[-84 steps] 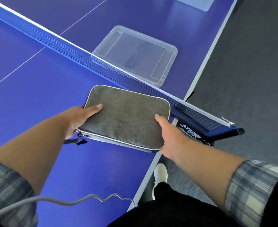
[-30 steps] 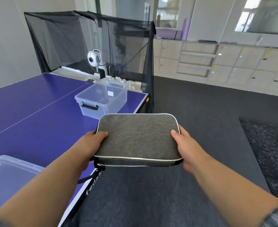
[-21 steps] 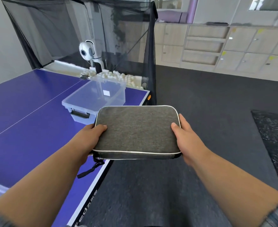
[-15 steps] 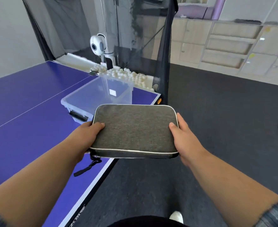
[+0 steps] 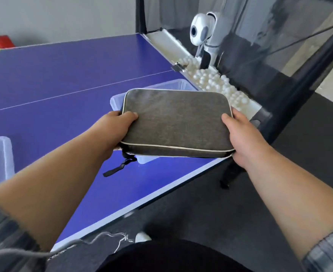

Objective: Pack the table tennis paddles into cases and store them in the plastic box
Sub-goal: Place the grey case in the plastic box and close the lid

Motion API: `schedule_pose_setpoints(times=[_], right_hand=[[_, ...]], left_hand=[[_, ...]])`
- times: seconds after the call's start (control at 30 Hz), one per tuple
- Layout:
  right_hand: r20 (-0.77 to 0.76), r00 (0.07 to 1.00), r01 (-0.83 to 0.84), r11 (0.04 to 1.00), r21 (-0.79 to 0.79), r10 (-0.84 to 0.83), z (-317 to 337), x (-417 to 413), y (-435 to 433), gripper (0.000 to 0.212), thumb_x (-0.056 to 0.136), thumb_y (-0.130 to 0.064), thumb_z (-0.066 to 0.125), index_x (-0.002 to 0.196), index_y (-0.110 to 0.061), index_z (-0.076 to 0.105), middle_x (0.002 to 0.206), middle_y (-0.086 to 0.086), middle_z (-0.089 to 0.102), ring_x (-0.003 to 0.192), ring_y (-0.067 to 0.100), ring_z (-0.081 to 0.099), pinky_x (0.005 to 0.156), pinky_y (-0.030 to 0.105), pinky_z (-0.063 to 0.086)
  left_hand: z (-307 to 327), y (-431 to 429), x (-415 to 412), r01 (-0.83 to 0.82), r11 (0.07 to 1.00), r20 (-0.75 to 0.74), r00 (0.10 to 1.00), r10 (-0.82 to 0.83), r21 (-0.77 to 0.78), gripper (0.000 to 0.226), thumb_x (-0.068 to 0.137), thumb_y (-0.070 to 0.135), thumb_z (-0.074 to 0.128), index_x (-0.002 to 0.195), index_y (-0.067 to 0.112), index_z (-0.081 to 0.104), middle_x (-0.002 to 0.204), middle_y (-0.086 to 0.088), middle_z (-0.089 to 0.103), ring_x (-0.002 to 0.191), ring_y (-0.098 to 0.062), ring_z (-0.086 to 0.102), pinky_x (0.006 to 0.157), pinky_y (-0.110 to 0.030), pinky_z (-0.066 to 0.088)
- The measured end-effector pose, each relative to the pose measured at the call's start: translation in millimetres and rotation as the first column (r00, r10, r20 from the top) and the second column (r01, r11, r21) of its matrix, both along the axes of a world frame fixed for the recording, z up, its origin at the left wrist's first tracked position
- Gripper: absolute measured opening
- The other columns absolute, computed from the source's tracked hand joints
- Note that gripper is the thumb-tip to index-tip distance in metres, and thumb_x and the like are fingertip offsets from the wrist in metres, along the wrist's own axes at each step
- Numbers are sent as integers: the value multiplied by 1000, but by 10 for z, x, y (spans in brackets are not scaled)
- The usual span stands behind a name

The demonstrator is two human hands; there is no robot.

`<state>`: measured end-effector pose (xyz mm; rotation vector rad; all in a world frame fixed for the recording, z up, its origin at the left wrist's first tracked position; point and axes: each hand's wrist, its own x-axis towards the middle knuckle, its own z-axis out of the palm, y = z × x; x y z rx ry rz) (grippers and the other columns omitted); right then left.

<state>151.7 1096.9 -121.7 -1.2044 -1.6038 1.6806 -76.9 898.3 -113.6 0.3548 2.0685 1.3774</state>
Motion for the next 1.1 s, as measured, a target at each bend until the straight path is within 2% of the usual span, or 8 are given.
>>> schedule_pose_setpoints(times=[0.1, 0.27, 0.4, 0.5, 0.67, 0.8, 0.93, 1.1], right_hand=[[-12, 1000, -1, 999, 47, 2, 123, -447, 502, 40, 85, -43, 60, 125, -44, 64, 117, -14, 73, 102, 14, 73, 91, 52, 58], [-37, 999, 38, 998, 50, -37, 233, -1099, 1263, 26, 81, -39, 65, 106, -35, 72, 106, -11, 77, 96, 13, 75, 91, 49, 58], [-6, 999, 33, 997, -77, -33, -6, -1455, 1725, 30, 79, -36, 68, 108, -29, 70, 96, -7, 79, 88, 16, 77, 85, 47, 60], [49, 998, -28, 990, -137, 35, -250, -1765, 1985, 29, 80, -34, 65, 107, -26, 71, 95, -3, 80, 87, 21, 77, 82, 51, 60], [200, 944, -226, 957, -182, 261, -730, -2308, 2173, 35, 70, -29, 58, 103, -22, 66, 106, 7, 72, 98, 29, 70, 95, 57, 52], [336, 870, -281, 923, -264, 361, -1144, -2497, 2227, 35, 56, -23, 50, 90, -22, 59, 96, 9, 60, 87, 27, 61, 82, 47, 51], [401, 804, -321, 888, -329, 439, -1407, -2449, 2234, 29, 67, -33, 51, 95, -30, 58, 93, -1, 62, 77, 18, 59, 59, 29, 41], [422, 749, -354, 846, -398, 511, -1676, -2561, 2222, 25, 83, -44, 57, 102, -28, 56, 110, -1, 62, 94, 20, 61, 68, 33, 45]], left_hand=[[46, 398, -383, -9, 999, -26, 1000, 10, 36, 16, 85, 47, 61, 88, 32, 62, 90, 5, 69, 72, -12, 68, 46, -22, 51], [69, 1063, -915, -10, 997, -2, 1000, 11, 81, 18, 87, 45, 63, 94, 29, 63, 90, 4, 70, 55, -2, 67, 44, -21, 51], [-220, 1381, -1225, 22, 997, 18, 1000, -24, 74, 38, 81, 50, 66, 111, 26, 63, 104, 1, 72, 84, -14, 73, 70, -35, 61], [-494, 1510, -1403, -9, 999, 69, 998, 5, 49, 50, 74, 51, 69, 117, 25, 62, 108, -1, 70, 88, -17, 73, 73, -36, 60], [-1036, 1620, -1456, -226, 966, 207, 947, 248, -122, 34, 72, 32, 61, 106, 27, 61, 100, -3, 66, 88, -22, 65, 69, -33, 53], [-1298, 1644, -1313, -371, 890, 189, 885, 426, -267, 44, 67, 28, 59, 109, 29, 49, 94, 0, 60, 83, -19, 58, 62, -30, 44], [-1518, 1598, -1109, -389, 848, 244, 838, 488, -361, 47, 66, 30, 56, 113, 22, 54, 97, -4, 62, 85, -23, 60, 60, -30, 43], [-1707, 1718, -999, -465, 743, 253, 738, 626, -482, 35, 74, 25, 53, 109, 21, 52, 96, -6, 57, 83, -26, 57, 61, -32, 45]])
